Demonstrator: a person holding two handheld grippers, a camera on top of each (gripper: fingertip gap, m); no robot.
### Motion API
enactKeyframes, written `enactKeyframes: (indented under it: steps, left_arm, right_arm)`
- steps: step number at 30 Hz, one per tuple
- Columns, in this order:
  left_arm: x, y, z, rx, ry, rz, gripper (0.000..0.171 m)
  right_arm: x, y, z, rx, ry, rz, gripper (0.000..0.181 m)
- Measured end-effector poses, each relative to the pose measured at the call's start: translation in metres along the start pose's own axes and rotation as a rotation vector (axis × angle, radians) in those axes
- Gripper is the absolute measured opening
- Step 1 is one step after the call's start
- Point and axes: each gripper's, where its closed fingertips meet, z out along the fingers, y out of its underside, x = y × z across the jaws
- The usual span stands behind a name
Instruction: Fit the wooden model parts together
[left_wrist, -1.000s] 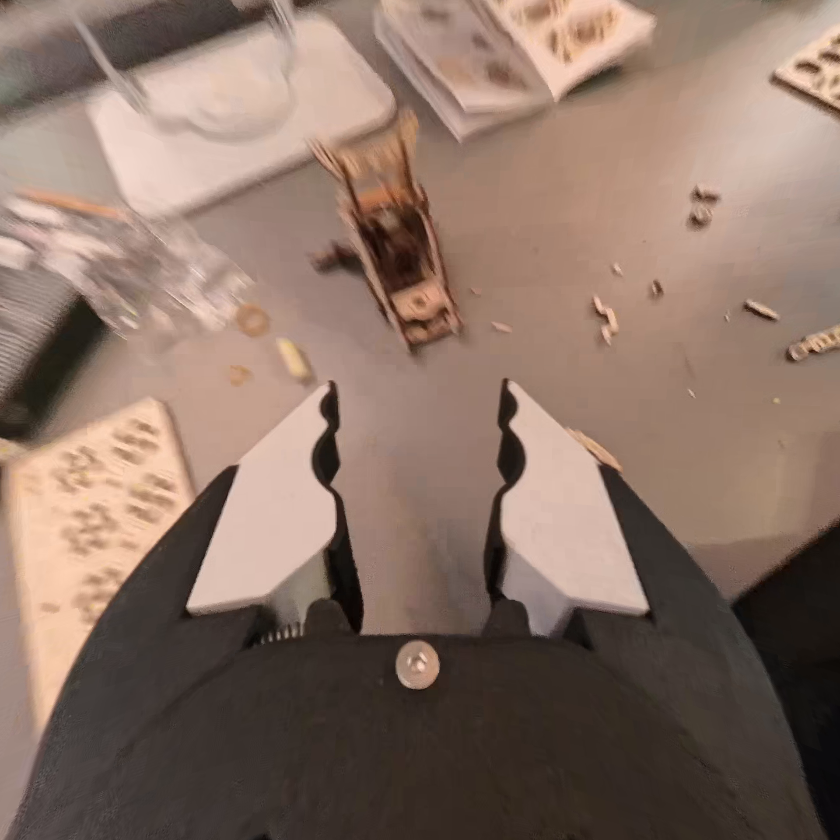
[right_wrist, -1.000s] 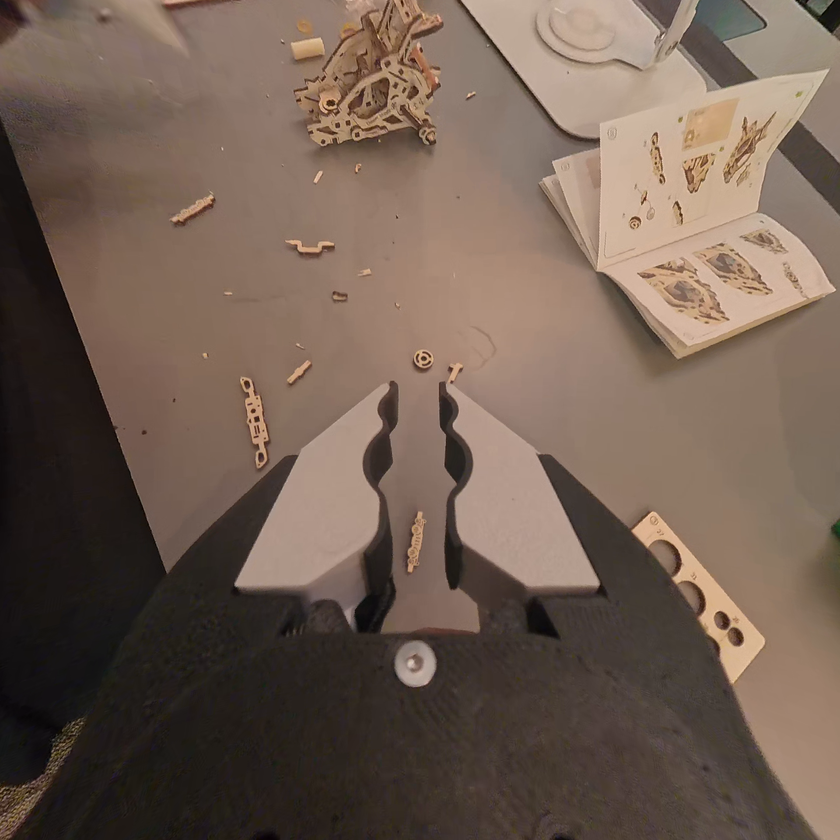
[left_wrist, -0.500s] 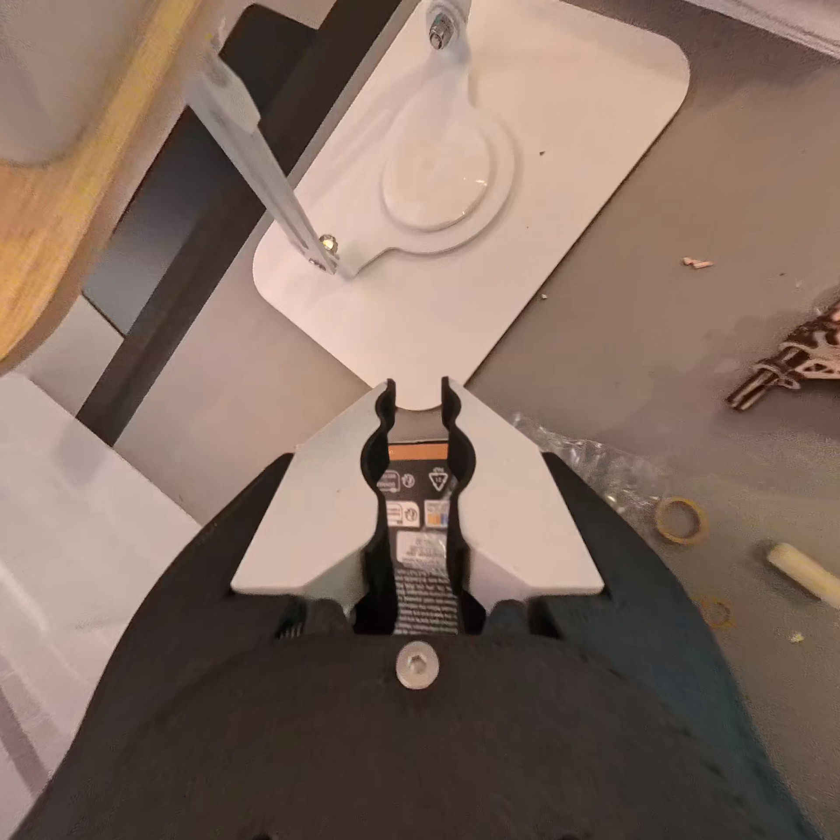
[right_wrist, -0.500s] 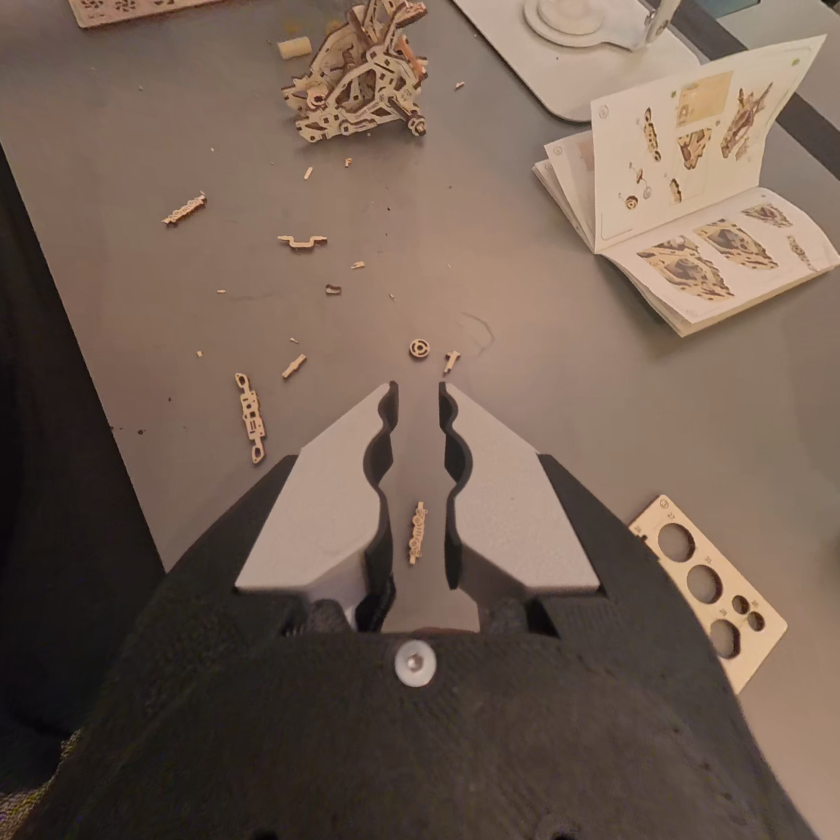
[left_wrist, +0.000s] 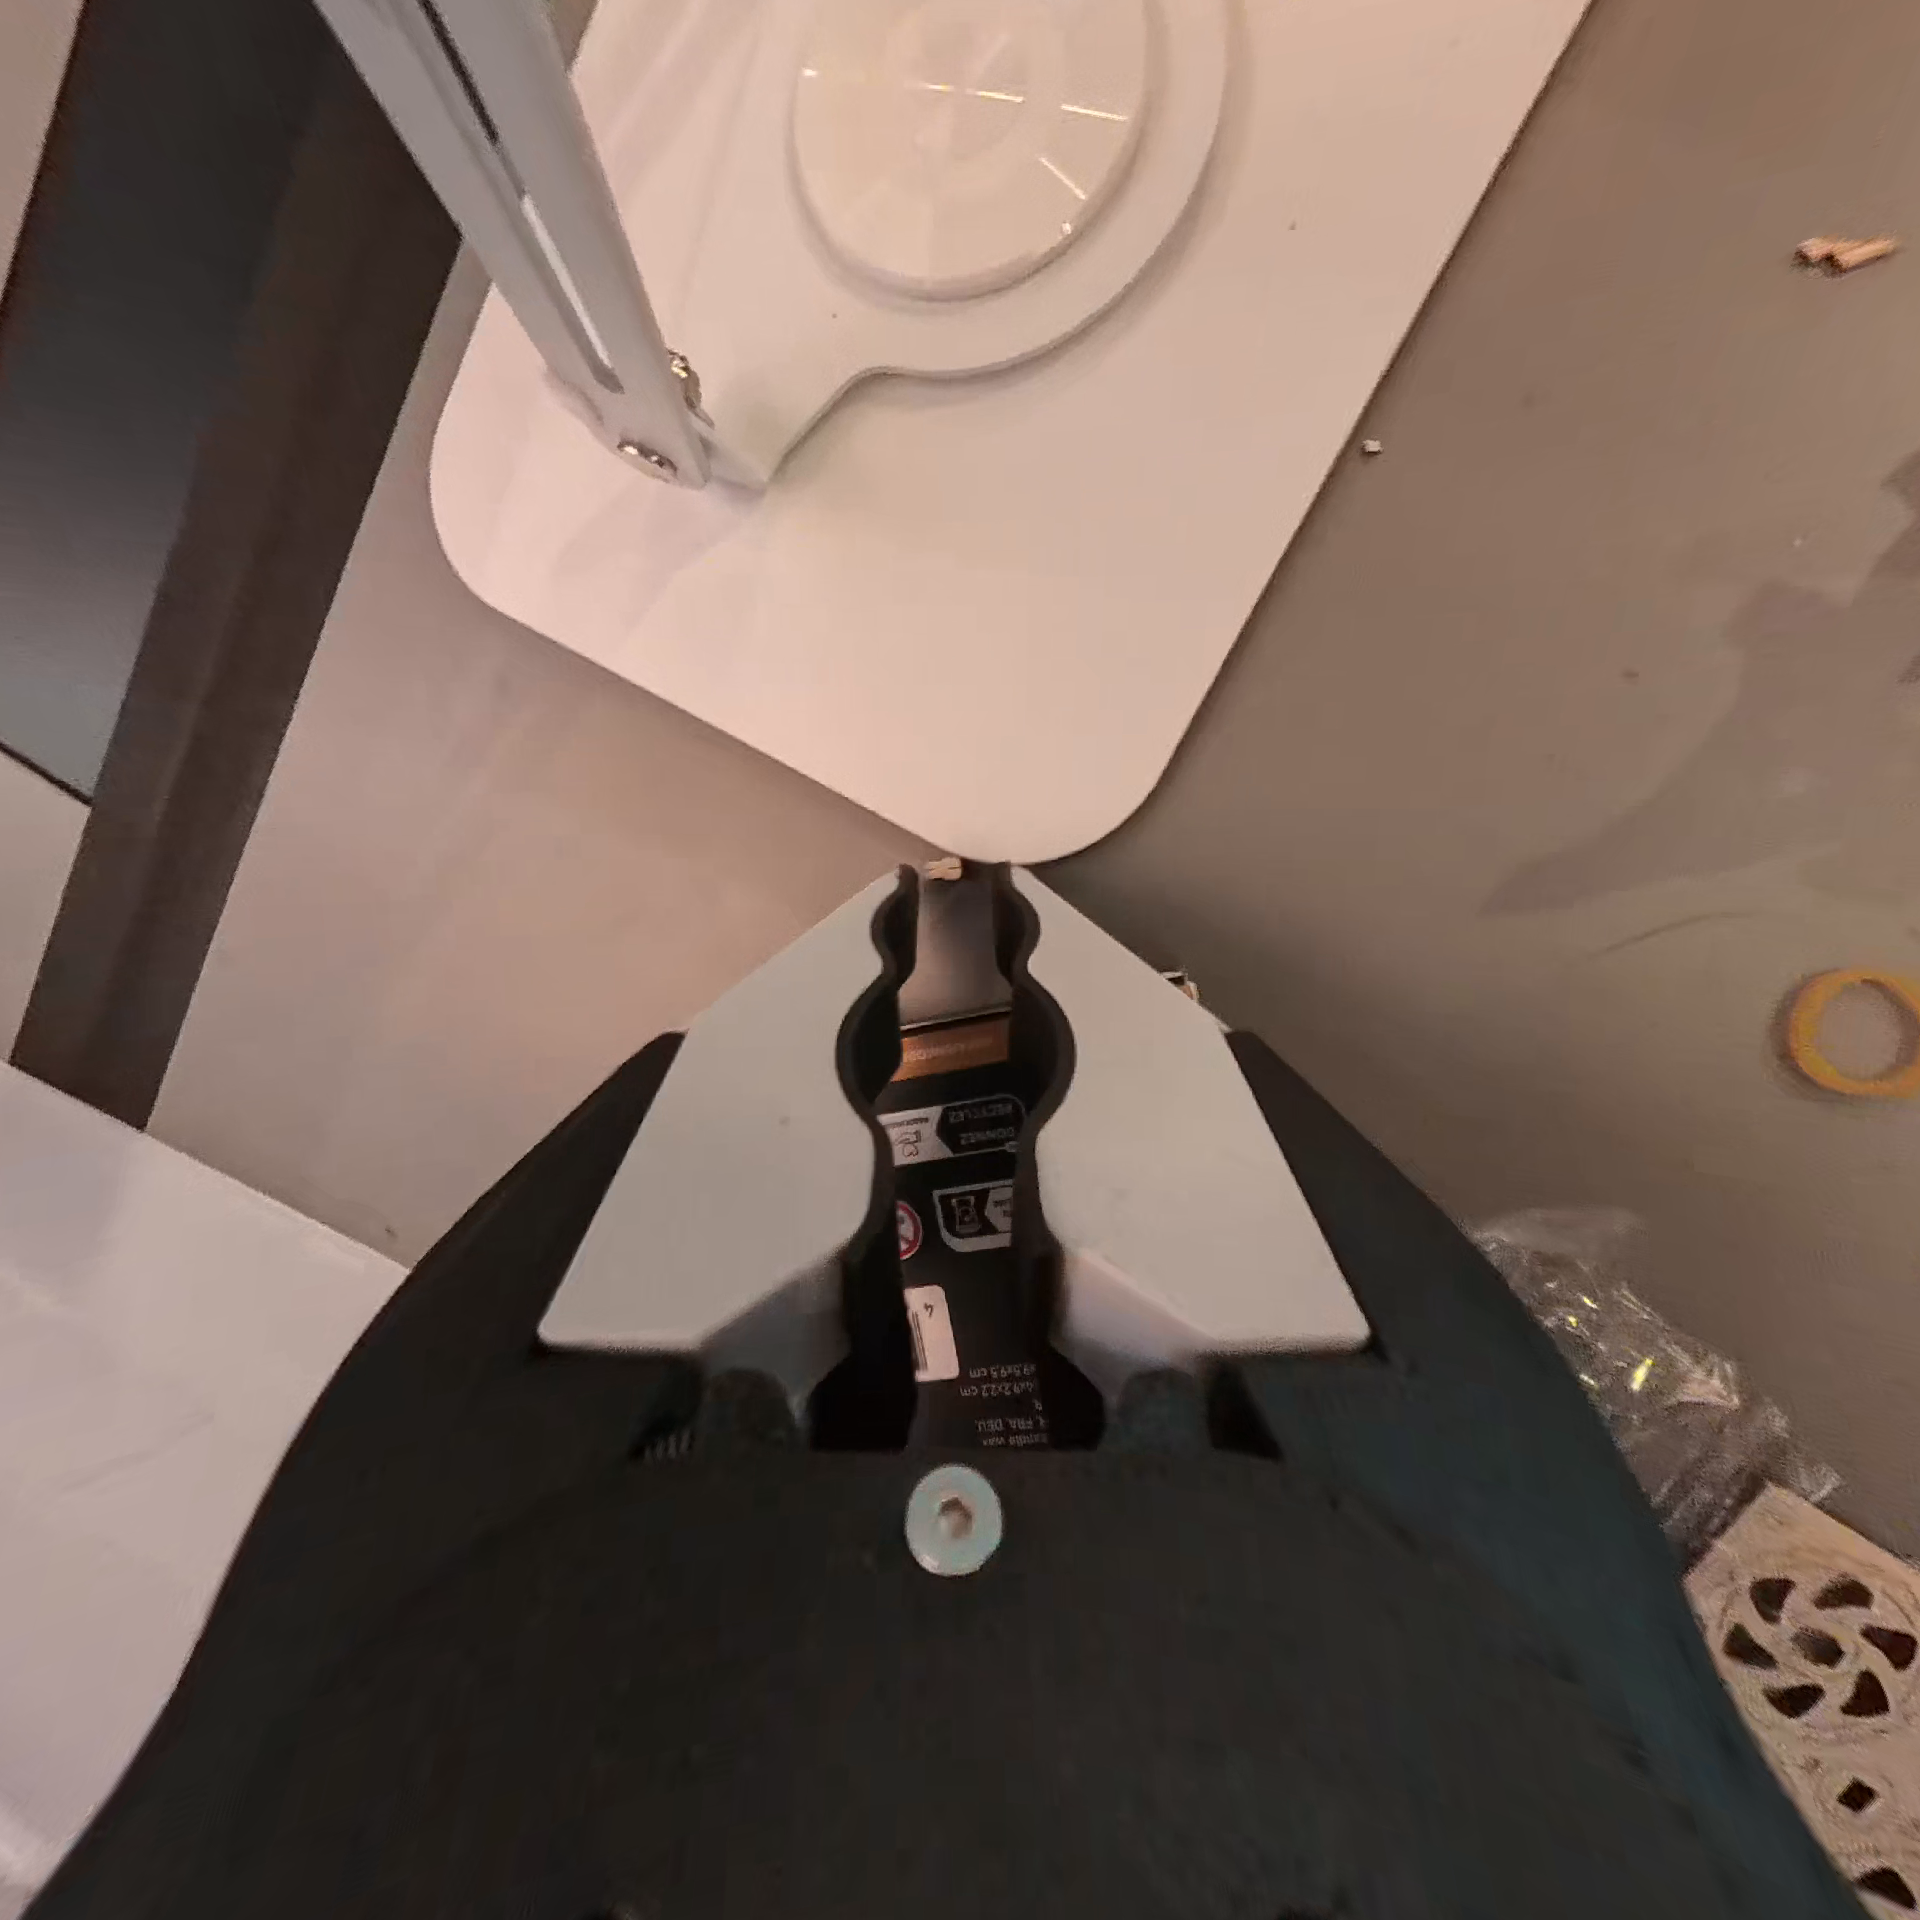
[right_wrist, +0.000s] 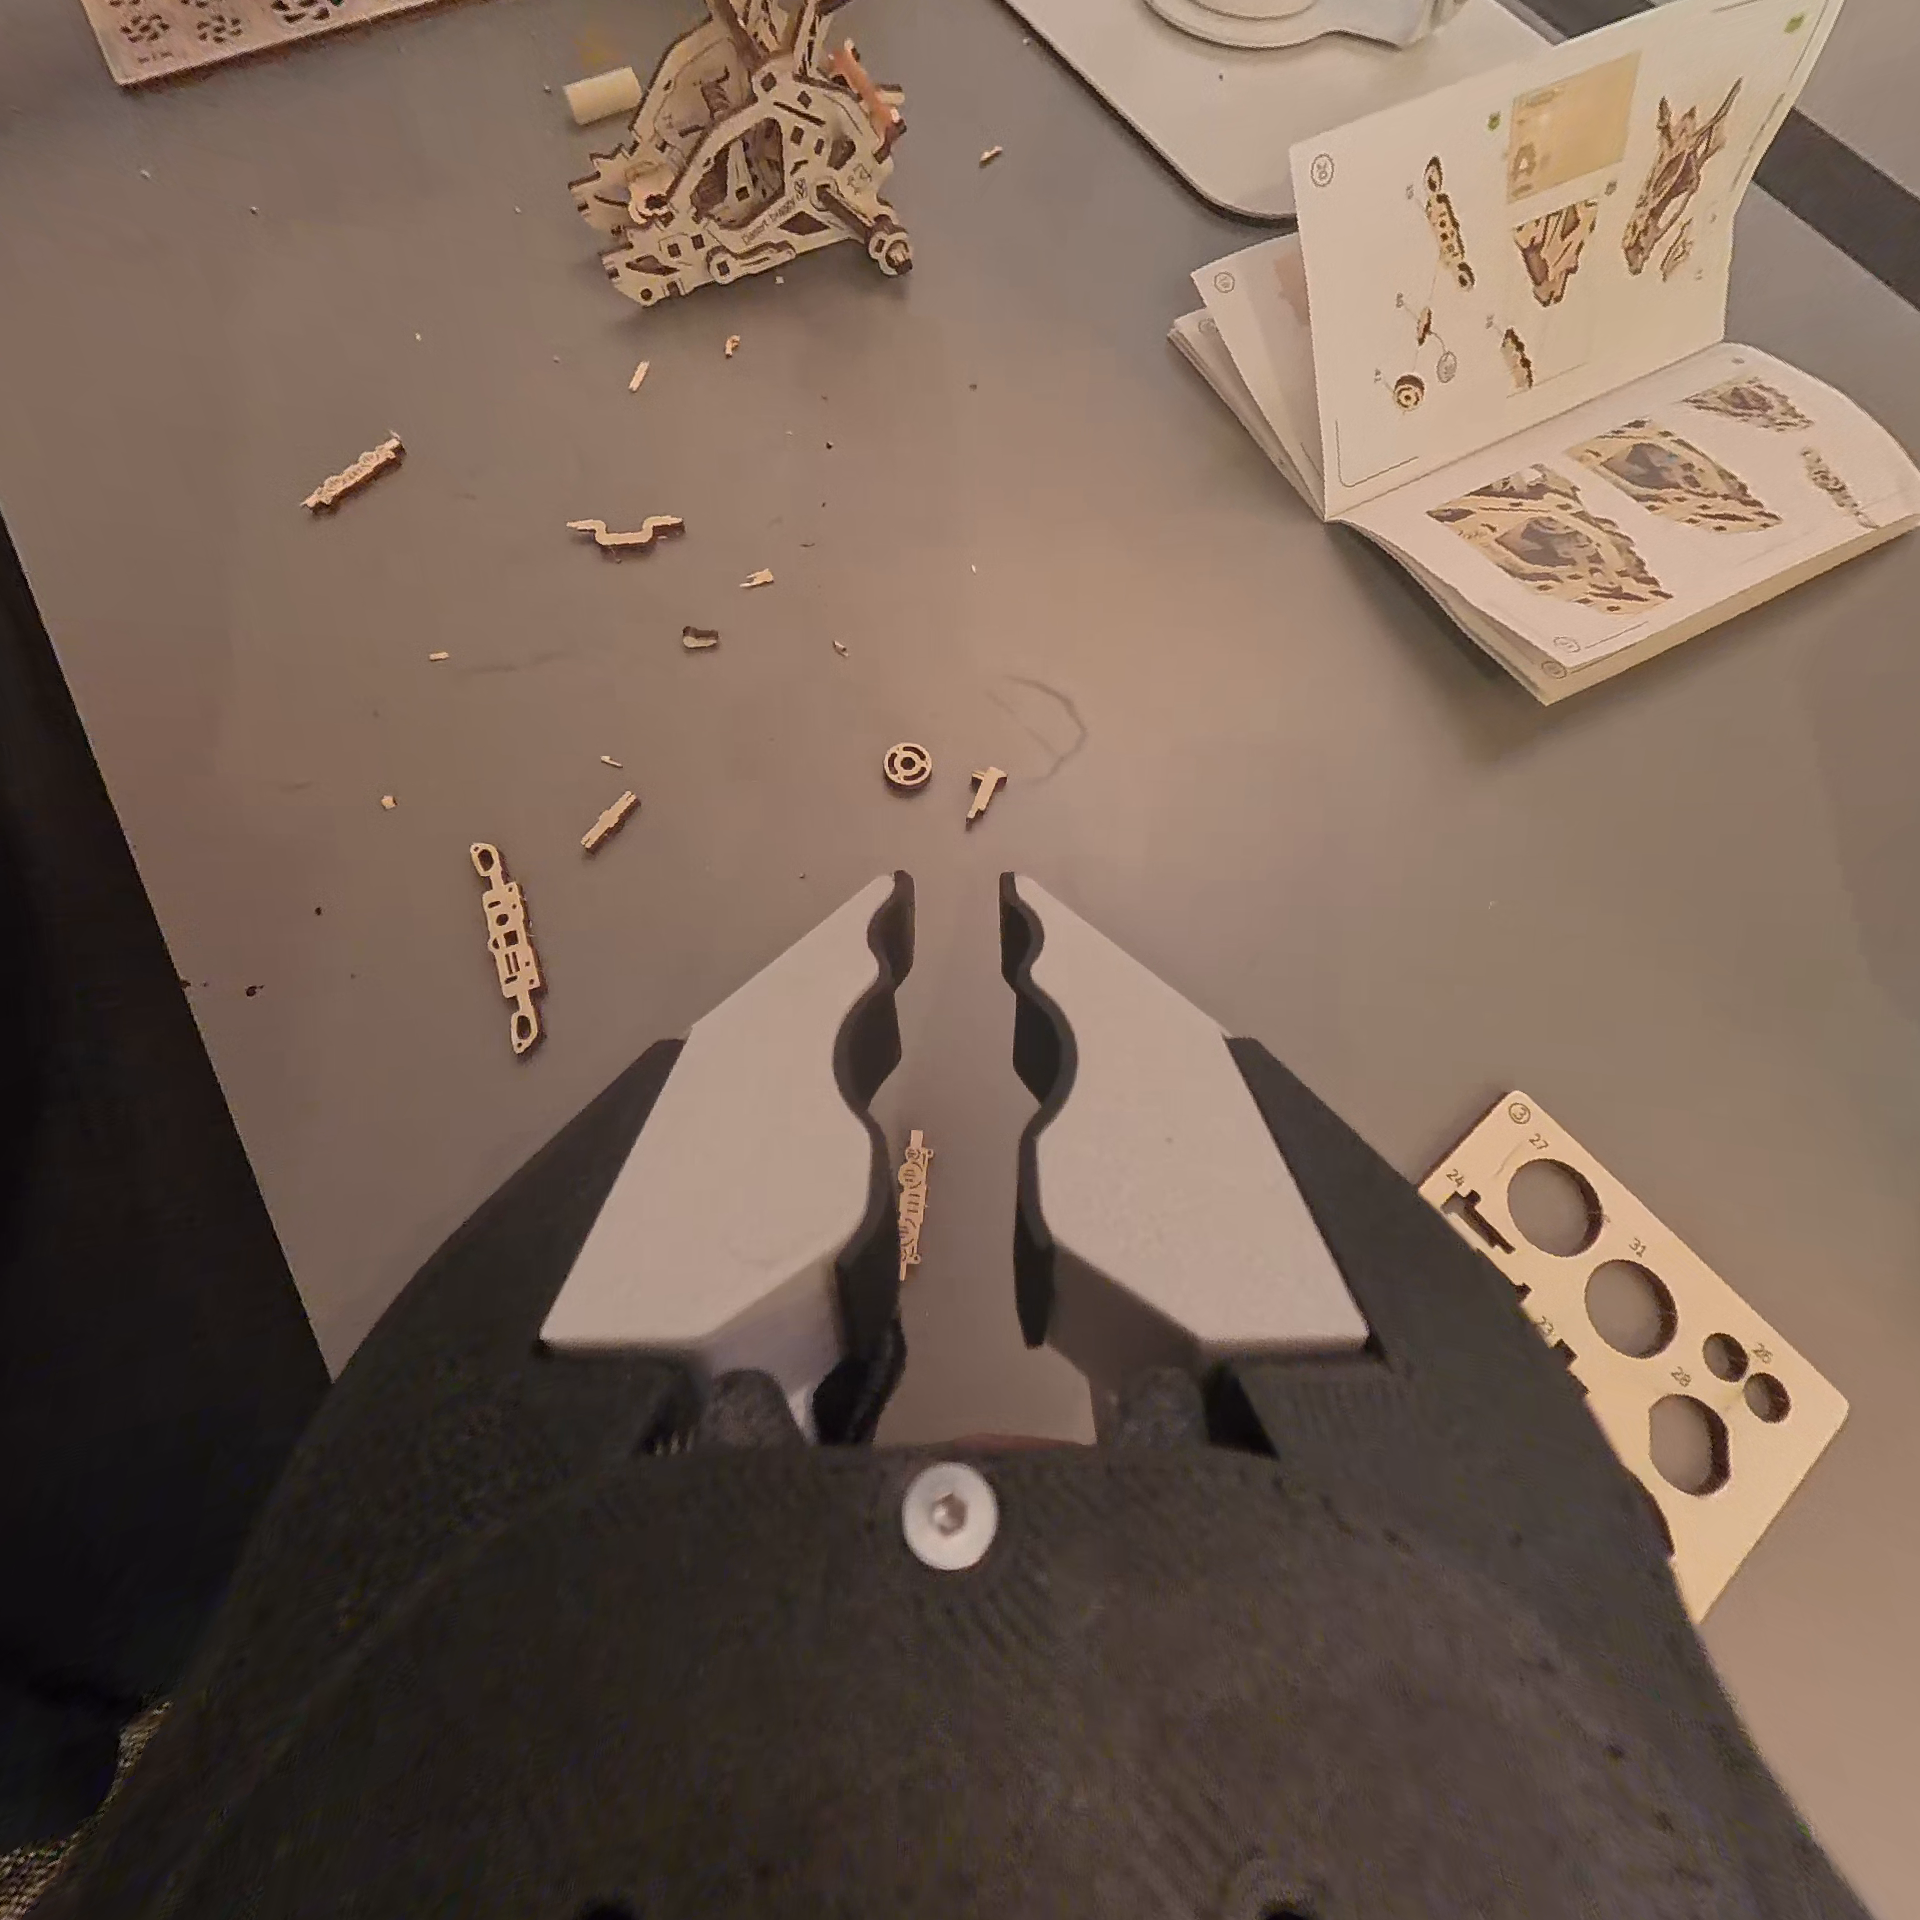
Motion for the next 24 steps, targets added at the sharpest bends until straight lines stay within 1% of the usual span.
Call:
enactKeyframes:
  steps: [2, 3, 5, 9, 11, 12, 14, 16, 19, 24]
  left_arm:
    - [0.0040, -0.0002, 0.0007, 0.002, 0.036, 0.013, 0.007]
    - [0.0045, -0.0005, 0.0007, 0.007, 0.049, 0.013, 0.007]
    - [0.0021, -0.0006, 0.0007, 0.017, 0.063, -0.004, 0.011]
    - [-0.0030, -0.0022, -0.0008, 0.031, 0.041, -0.006, 0.017]
    - [-0.0029, -0.0027, 0.0002, 0.033, 0.055, -0.005, 0.018]
    - [-0.0036, -0.0030, 0.0003, 0.034, 0.065, -0.003, 0.021]
    - [-0.0024, -0.0033, 0.0007, 0.031, 0.097, 0.009, 0.019]
    - [0.0004, -0.0034, 0.0009, 0.040, 0.136, 0.012, 0.014]
    - [0.0051, -0.0045, 0.0008, 0.089, 0.195, 0.000, 0.007]
    - [0.0063, -0.0046, 0.0002, 0.097, 0.203, -0.006, 0.002]
  right_arm:
    - [0.0006, 0.0007, -0.0002, -0.001, 0.001, 0.004, 0.014]
    - [0.0006, 0.0008, -0.0002, -0.001, 0.001, 0.006, 0.014]
    - [0.0004, 0.0012, 0.0002, -0.004, 0.001, 0.007, 0.014]
    - [-0.0004, 0.0020, 0.0002, -0.008, 0.002, 0.007, 0.014]
    - [-0.0005, 0.0023, 0.0005, -0.007, -0.001, 0.011, 0.014]
    - [-0.0003, 0.0030, 0.0010, -0.010, -0.002, 0.012, 0.014]
    - [0.0002, 0.0039, 0.0022, -0.014, -0.003, 0.013, 0.014]
    - [0.0000, 0.0037, 0.0031, -0.011, -0.005, 0.015, 0.013]
    - [-0.0004, 0.0045, 0.0051, -0.011, -0.008, 0.021, 0.013]
    - [-0.0001, 0.0062, 0.0069, -0.020, -0.011, 0.021, 0.013]
